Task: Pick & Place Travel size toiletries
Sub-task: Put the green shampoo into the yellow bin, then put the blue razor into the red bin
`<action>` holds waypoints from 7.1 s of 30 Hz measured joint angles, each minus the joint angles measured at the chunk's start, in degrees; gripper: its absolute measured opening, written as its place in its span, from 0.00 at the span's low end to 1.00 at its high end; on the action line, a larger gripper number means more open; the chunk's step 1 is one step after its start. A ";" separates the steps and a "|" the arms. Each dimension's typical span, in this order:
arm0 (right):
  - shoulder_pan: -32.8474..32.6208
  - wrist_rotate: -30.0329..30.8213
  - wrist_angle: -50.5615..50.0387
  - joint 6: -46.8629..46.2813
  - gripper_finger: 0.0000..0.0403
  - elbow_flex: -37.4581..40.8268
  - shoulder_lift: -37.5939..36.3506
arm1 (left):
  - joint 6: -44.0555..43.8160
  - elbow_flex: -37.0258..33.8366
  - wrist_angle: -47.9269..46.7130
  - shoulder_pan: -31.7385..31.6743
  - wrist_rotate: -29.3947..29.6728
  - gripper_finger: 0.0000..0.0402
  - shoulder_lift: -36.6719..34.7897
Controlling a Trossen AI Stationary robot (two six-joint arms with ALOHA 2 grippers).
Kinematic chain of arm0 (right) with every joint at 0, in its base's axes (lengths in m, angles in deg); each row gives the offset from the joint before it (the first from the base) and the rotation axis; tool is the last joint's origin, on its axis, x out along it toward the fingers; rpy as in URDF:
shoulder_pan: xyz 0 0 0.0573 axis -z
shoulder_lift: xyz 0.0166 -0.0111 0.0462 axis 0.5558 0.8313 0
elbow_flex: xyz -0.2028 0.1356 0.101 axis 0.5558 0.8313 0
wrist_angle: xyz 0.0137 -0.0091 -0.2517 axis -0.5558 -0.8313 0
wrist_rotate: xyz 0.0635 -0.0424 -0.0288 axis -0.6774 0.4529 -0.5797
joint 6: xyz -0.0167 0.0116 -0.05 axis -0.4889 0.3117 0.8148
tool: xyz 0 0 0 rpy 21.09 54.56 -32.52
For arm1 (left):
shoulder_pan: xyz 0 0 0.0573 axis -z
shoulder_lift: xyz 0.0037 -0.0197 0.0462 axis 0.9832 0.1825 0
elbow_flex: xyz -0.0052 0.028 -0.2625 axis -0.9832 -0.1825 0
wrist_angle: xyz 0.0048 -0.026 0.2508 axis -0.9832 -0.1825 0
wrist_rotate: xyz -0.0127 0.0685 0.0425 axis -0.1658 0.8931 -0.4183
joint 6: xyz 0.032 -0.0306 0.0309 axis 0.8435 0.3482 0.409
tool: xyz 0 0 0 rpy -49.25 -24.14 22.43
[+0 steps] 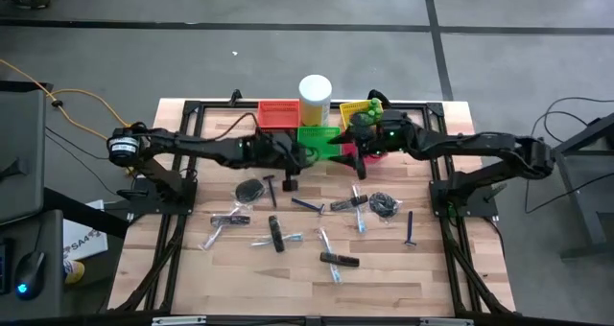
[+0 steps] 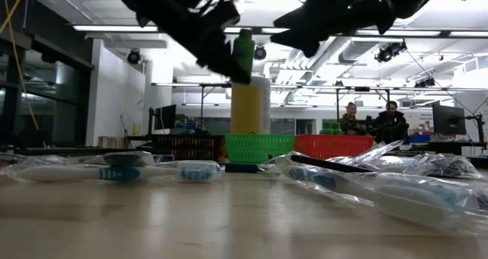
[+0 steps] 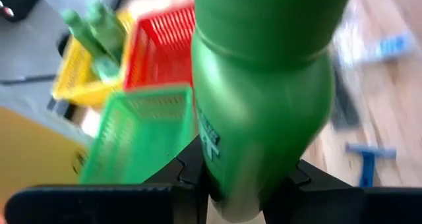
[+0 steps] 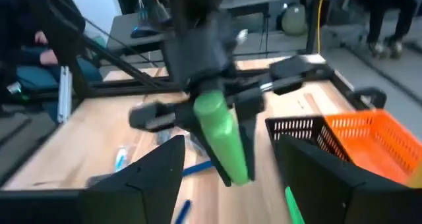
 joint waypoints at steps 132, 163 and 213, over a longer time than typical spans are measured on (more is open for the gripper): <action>23.83 32.20 -6.05 -31.18 0.29 -9.42 24.57 | 3.58 -22.56 9.49 -18.32 5.57 0.57 -17.81; 20.75 3.44 -61.90 -51.49 0.42 -9.42 -10.61 | 9.44 -22.50 10.71 -33.62 -16.23 0.57 -29.78; -46.02 8.22 -54.87 -135.40 0.42 18.82 -13.35 | 10.80 -22.50 10.67 -33.58 -20.60 0.57 -29.75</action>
